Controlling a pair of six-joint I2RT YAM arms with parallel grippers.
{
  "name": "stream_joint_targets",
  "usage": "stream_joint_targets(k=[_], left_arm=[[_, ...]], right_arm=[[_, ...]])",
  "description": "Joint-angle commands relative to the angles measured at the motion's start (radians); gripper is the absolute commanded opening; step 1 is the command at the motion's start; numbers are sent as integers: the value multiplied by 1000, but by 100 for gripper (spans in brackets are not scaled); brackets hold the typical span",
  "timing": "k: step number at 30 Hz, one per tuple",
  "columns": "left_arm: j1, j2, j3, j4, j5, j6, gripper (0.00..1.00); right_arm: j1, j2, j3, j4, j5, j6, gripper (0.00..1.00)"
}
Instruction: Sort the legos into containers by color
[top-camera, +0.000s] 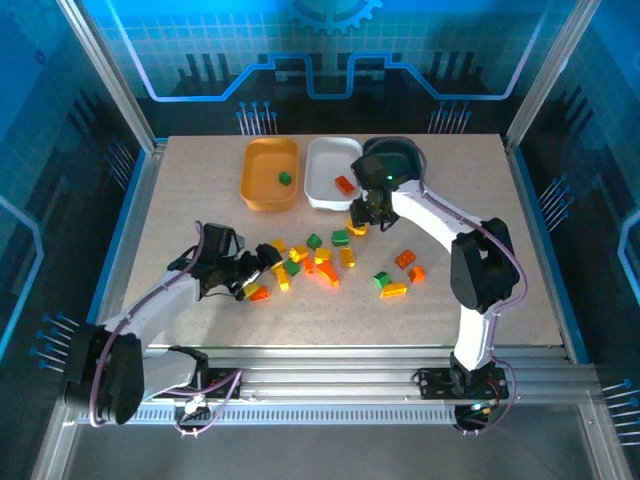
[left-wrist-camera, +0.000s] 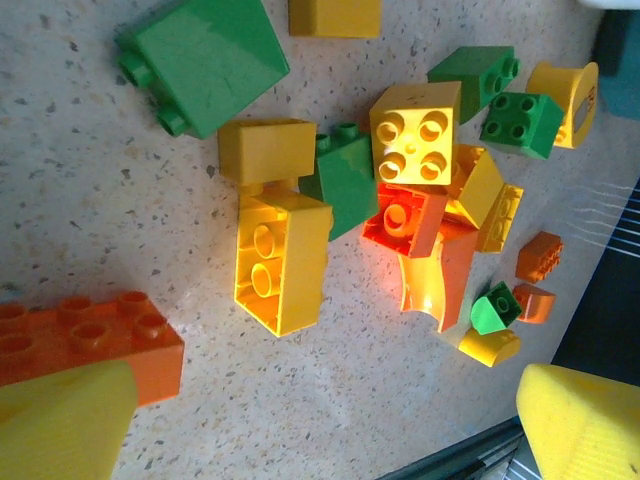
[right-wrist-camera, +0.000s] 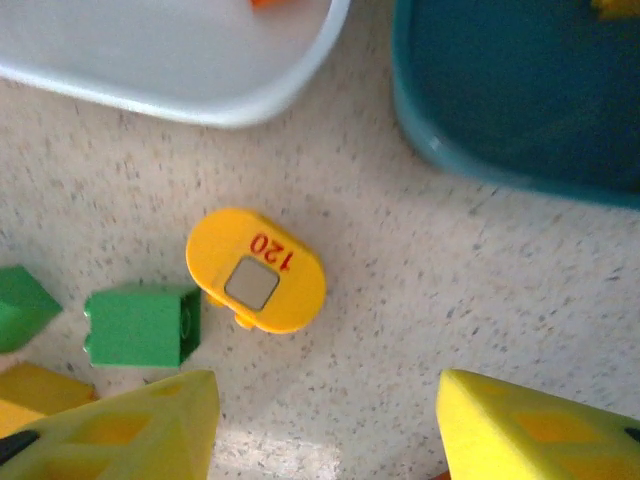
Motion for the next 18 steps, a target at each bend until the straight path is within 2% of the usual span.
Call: stream_joint_targets(k=[1, 3, 5, 9, 12, 18], left_arm=[[-25, 39, 52, 32, 15, -6, 99], [-42, 45, 60, 33, 5, -9, 99], [-52, 41, 60, 35, -3, -14, 99], [-55, 24, 51, 15, -10, -7, 99], [-56, 4, 46, -6, -23, 4, 99], [-55, -13, 38, 0, -32, -1, 99]], right_arm=[[19, 33, -15, 85, -66, 122, 70], [32, 56, -20, 131, -73, 199, 81], [48, 86, -7, 155, -51, 259, 87], [57, 162, 58, 93, 15, 399, 89], [60, 203, 86, 46, 49, 499, 86], [69, 215, 64, 66, 110, 585, 87]])
